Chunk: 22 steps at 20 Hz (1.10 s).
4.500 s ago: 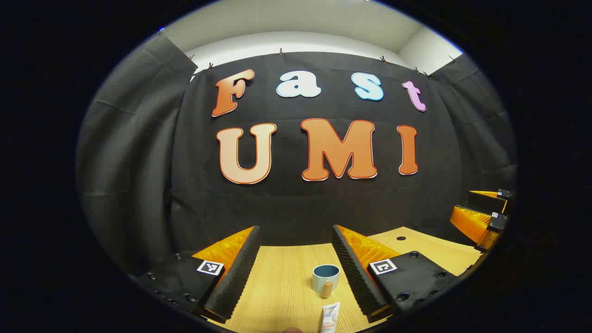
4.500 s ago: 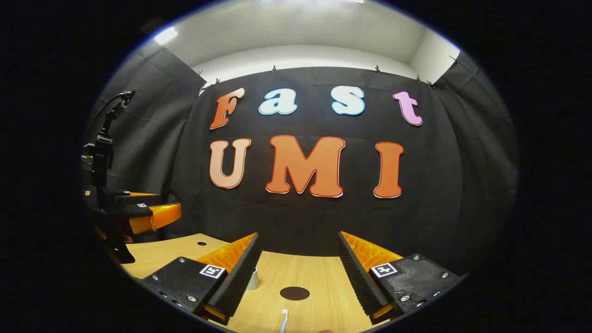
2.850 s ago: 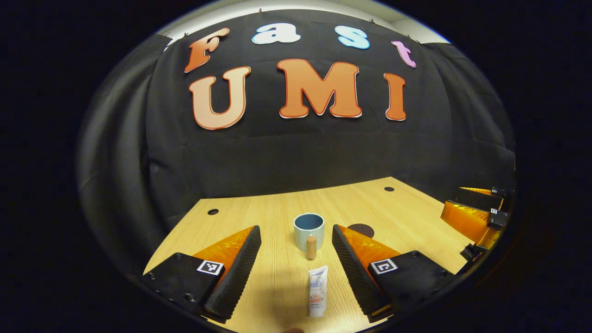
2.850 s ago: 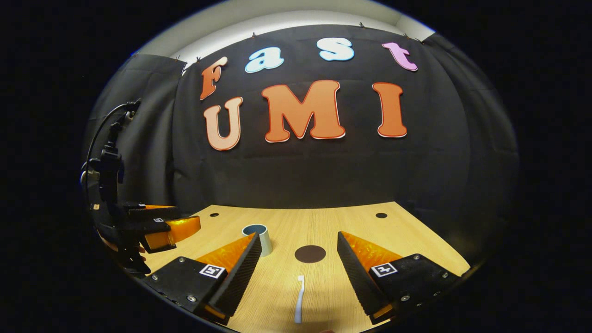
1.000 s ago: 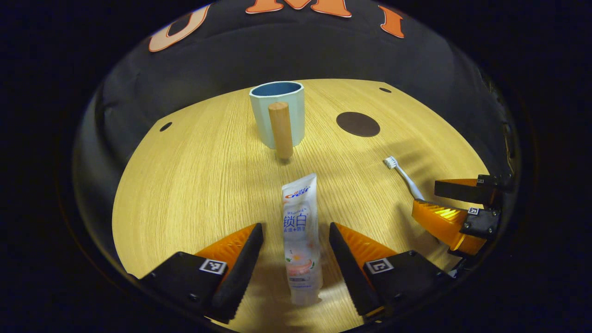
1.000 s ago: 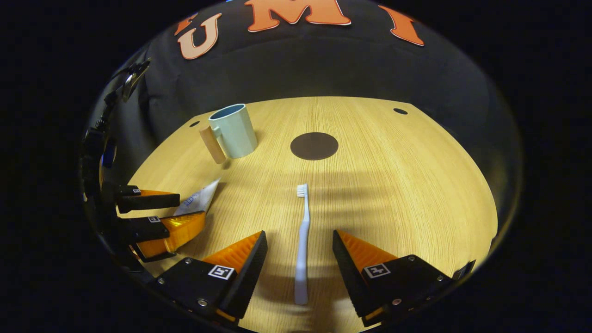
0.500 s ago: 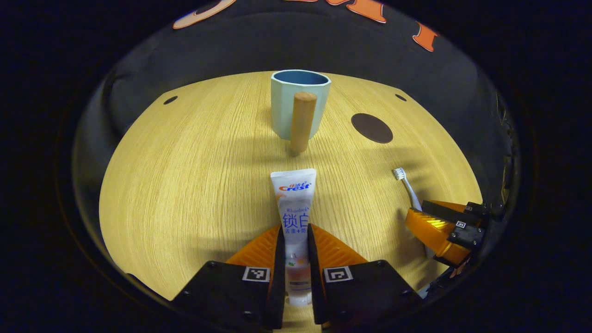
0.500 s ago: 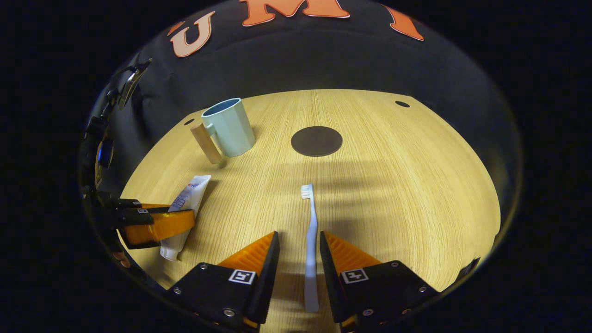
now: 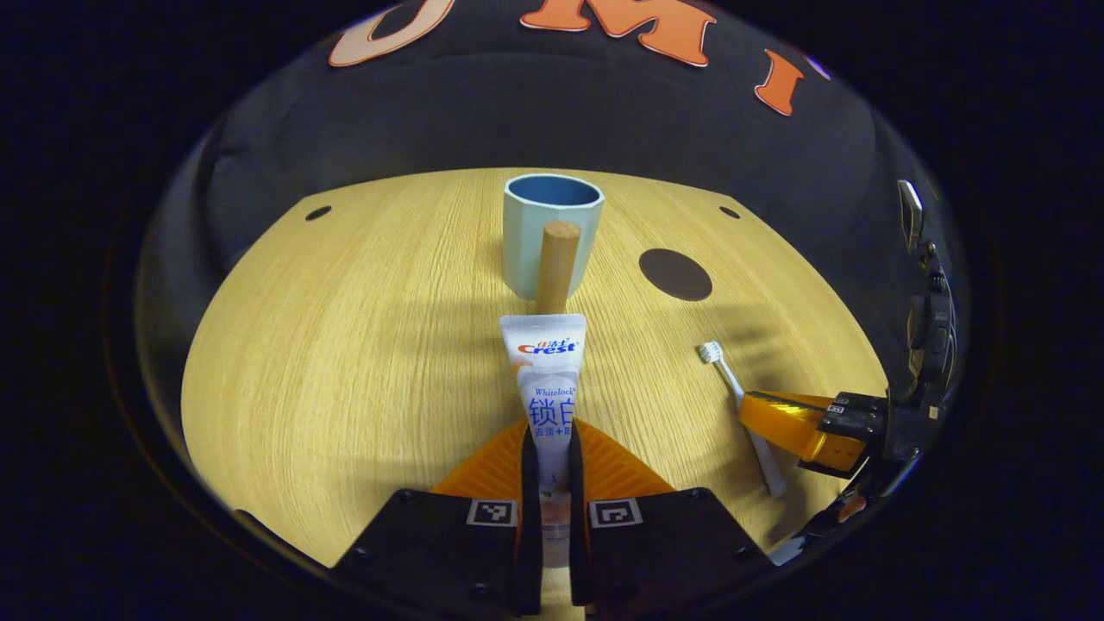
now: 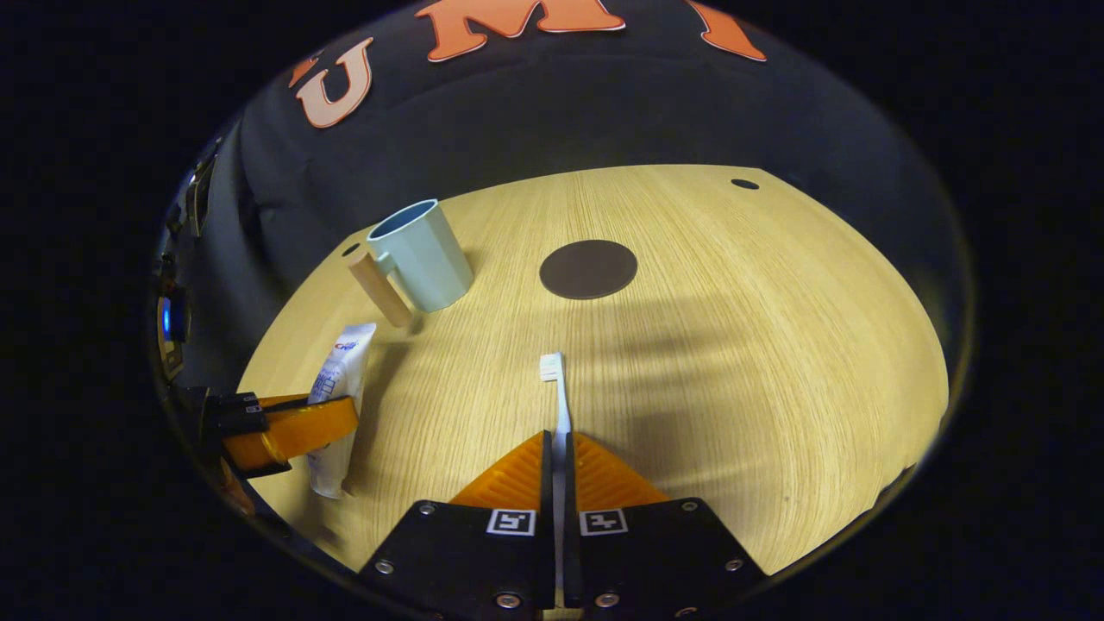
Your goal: Put the toothbrush and toothpaste on the desktop into the cup, then pick up the cup and place it on the coaster on the desktop.
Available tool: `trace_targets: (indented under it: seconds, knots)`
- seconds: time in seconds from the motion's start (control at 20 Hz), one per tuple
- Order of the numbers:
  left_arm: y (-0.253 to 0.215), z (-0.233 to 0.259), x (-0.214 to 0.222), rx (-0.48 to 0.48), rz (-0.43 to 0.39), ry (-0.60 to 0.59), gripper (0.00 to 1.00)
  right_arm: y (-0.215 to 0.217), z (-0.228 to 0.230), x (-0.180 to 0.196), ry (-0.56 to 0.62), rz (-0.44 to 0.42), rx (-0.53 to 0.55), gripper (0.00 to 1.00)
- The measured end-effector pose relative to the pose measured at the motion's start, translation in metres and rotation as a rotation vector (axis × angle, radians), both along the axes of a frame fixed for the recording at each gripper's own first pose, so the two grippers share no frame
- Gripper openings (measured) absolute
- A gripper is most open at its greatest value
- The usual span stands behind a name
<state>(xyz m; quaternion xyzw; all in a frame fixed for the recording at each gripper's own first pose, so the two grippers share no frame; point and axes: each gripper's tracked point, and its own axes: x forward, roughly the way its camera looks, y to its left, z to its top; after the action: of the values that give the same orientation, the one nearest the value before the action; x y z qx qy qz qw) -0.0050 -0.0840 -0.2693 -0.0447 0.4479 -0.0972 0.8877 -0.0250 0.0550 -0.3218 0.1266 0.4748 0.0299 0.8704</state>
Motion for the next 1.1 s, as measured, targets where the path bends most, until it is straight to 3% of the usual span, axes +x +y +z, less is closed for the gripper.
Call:
trace_targets:
  seconds: [0.4, 0.9, 1.1]
  knots:
    - [0.007, 0.035, 0.017, 0.023, 0.011, -0.173, 0.17, -0.001, 0.040, 0.015, -0.138, -0.011, 0.048, 0.04]
    - [0.027, 0.100, 0.044, -0.070, 0.062, -0.478, 0.16, -0.010, 0.091, 0.036, -0.334, -0.028, 0.080, 0.04]
    - [0.029, 0.117, 0.063, -0.063, 0.066, -0.591, 0.17, -0.014, 0.104, 0.040, -0.385, -0.014, 0.061, 0.04]
